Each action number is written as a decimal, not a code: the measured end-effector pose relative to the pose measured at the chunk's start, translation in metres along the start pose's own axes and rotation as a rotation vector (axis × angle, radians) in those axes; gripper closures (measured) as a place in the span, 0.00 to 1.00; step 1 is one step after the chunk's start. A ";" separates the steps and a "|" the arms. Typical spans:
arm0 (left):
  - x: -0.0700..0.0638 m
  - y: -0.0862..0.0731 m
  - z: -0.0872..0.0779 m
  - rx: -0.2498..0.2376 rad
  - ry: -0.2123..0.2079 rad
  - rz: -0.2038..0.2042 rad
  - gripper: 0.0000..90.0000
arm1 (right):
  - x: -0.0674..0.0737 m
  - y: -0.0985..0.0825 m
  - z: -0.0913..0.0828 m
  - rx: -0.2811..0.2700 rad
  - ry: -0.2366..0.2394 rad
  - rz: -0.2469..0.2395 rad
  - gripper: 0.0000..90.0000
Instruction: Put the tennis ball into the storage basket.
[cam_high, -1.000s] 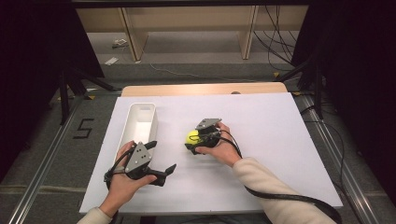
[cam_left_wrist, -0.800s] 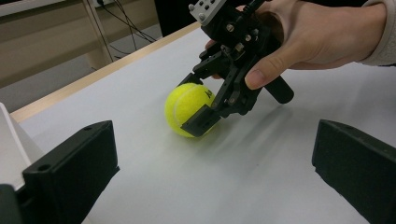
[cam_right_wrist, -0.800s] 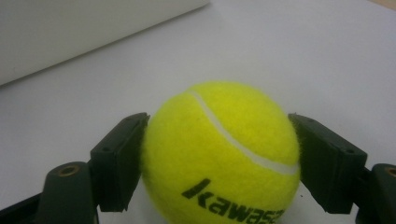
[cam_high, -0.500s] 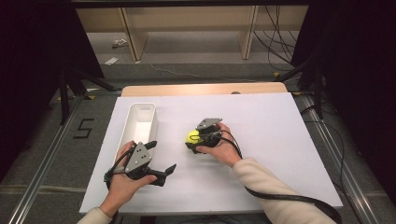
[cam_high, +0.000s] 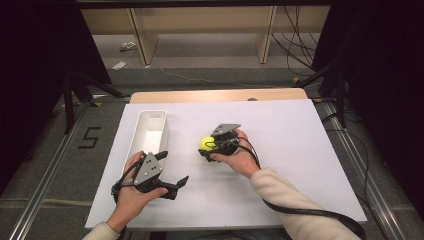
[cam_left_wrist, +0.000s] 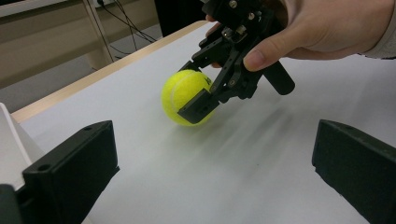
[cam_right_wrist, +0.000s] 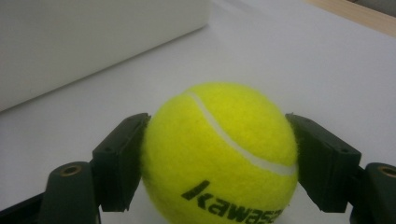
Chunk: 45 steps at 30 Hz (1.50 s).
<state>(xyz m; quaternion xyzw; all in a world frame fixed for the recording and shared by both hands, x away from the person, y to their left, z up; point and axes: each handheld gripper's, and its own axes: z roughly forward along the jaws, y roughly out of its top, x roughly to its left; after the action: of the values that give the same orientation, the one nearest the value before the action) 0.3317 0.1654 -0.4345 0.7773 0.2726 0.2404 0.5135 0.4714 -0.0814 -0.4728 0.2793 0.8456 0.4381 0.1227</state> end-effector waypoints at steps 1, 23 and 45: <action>0.000 0.000 0.000 0.000 0.000 0.000 0.00 | 0.000 0.001 0.000 -0.001 0.000 -0.001 0.28; 0.000 0.000 0.000 0.000 0.000 0.003 0.00 | 0.003 0.009 -0.008 -0.034 0.008 -0.007 0.28; -0.001 0.000 0.000 0.002 0.001 0.006 0.00 | 0.005 0.020 -0.017 -0.071 0.010 -0.013 0.29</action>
<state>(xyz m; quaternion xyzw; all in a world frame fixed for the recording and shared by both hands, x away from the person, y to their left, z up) 0.3314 0.1649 -0.4341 0.7787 0.2707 0.2421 0.5117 0.4667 -0.0808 -0.4464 0.2671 0.8320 0.4683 0.1309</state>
